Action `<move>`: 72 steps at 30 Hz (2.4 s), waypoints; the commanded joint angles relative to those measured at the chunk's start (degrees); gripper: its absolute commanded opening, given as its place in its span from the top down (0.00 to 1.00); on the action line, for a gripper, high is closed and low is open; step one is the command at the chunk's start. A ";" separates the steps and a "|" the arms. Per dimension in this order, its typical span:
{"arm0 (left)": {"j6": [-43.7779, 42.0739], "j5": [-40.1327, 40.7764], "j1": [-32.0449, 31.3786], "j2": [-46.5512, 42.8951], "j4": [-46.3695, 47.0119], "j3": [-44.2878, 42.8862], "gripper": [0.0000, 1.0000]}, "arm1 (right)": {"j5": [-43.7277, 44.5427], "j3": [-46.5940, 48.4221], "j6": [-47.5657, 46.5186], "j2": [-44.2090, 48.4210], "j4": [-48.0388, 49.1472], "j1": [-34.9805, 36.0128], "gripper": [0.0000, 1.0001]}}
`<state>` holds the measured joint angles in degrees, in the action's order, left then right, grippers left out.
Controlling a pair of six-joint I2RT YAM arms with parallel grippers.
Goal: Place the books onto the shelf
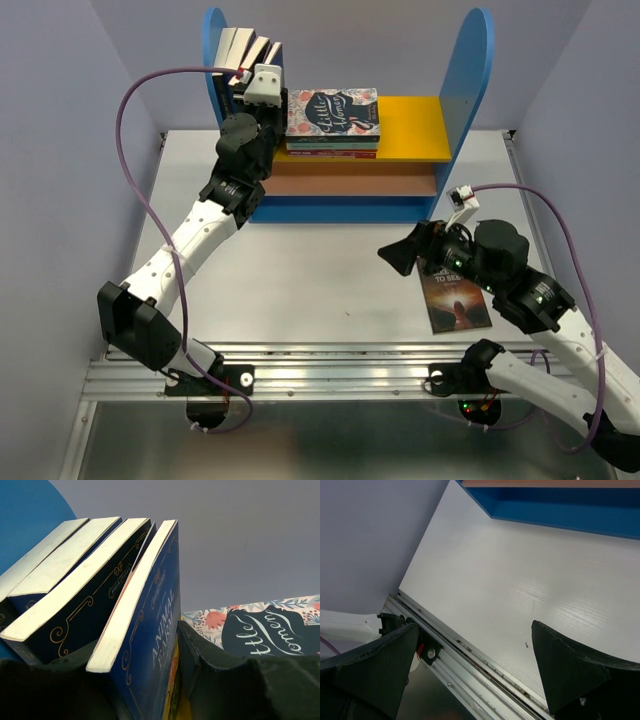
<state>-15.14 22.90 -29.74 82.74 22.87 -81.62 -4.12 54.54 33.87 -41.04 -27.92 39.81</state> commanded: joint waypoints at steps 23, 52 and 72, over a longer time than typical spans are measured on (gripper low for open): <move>-0.68 9.45 -3.05 -6.01 -0.11 -12.67 0.20 | -5.46 -1.55 0.94 -1.50 4.54 0.18 0.00; 29.74 -44.91 -0.43 -33.36 -10.81 22.05 0.01 | -7.04 -6.64 2.69 -1.68 7.00 0.18 0.00; 18.22 -74.66 20.86 -16.21 -18.12 4.20 0.01 | -8.54 -4.27 1.73 -4.67 8.76 0.18 0.00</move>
<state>6.35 -48.64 -10.26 65.10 5.85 -71.90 -12.29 47.44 36.80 -45.84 -22.20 39.81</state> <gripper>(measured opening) 0.986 0.998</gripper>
